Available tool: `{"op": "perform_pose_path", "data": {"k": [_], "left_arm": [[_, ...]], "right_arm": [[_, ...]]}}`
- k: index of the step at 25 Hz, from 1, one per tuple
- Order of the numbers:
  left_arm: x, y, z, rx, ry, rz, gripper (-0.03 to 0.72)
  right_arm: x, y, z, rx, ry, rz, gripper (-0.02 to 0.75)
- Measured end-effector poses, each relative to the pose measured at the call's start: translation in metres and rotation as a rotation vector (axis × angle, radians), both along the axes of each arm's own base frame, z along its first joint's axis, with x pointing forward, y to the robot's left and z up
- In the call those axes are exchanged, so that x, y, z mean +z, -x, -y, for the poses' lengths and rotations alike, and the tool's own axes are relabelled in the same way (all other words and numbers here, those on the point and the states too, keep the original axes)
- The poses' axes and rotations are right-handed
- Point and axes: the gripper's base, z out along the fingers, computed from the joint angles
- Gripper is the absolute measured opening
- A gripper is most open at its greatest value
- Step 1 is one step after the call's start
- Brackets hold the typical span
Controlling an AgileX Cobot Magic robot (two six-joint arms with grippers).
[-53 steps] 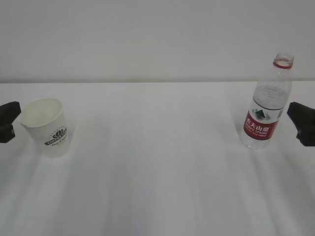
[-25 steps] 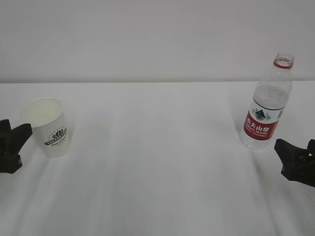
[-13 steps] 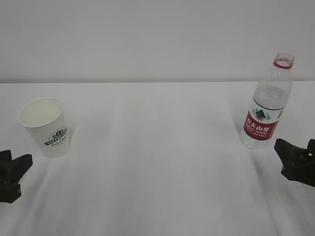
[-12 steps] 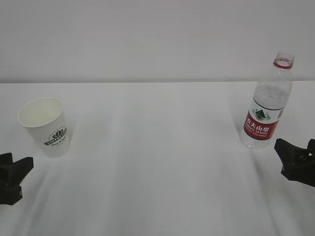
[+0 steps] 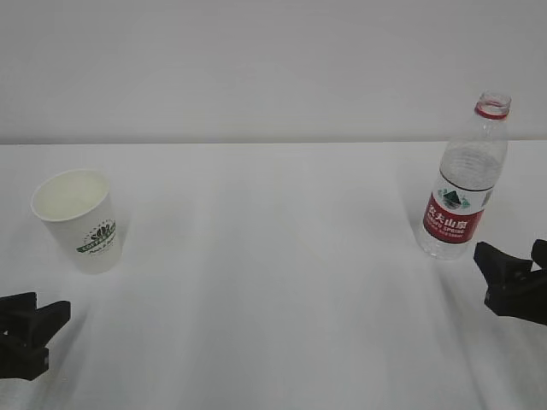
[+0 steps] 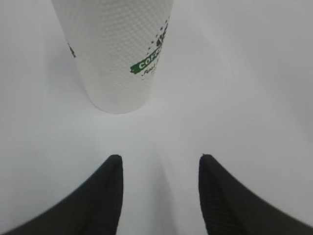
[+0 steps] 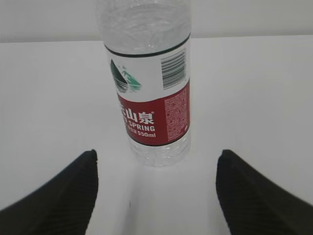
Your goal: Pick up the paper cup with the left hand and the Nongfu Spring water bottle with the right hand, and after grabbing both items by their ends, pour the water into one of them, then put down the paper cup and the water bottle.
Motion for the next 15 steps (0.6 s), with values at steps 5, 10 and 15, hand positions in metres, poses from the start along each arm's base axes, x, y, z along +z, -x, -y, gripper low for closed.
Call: {"op": "perform_pose_path", "data": {"k": [5,10,15], "left_arm": [[0.0,0.0,0.001,-0.015,0.001,0.001,0.371],[0.0,0.001,0.002,-0.03,0.002,0.002,0.371],[0.0,0.001,0.002,-0.03,0.003,0.002,0.371]], "right_arm": [[-0.008,-0.01,-0.003,0.025,0.01,-0.021,0.579],[-0.012,-0.025,-0.006,0.03,0.011,-0.016,0.6],[-0.017,-0.039,-0.008,0.031,0.011,-0.01,0.609]]}}
